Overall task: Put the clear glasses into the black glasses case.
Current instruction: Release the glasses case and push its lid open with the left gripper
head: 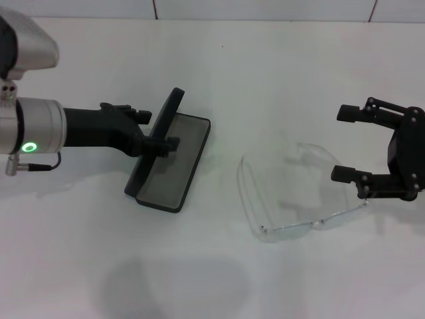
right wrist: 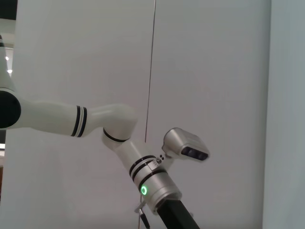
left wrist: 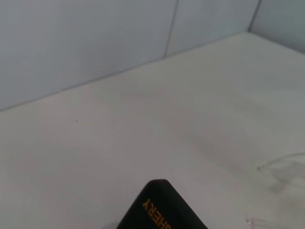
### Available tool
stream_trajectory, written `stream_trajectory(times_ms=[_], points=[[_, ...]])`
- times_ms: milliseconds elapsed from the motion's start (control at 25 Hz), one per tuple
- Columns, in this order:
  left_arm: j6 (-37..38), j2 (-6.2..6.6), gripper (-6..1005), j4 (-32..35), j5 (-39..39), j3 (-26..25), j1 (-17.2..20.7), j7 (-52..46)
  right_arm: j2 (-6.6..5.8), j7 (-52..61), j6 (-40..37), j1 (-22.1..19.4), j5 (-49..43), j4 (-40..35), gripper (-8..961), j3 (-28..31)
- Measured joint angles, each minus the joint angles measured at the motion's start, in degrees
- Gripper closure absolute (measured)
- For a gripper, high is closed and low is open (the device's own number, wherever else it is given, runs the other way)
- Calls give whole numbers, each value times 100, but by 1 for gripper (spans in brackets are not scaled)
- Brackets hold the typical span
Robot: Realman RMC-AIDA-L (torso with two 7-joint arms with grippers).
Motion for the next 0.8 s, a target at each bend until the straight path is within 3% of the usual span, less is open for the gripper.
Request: stream_trajectory(times_ms=[440,640,760,800], points=[[-83,7,126,-4,243,179,-126,-199,25,3,-2,-15,0,-79,111,0],[-124,0,287,-89,322,186,-165,-201,38,3,-1,-29,0,-79,111,2],[-225,0,481,-127,324,186,-185,-188,38,3,-3,-62,0,-80,112,7],[-241,0,495,-132,325,185,-190,-183,40,2,-3,-73,0,-80,112,8]])
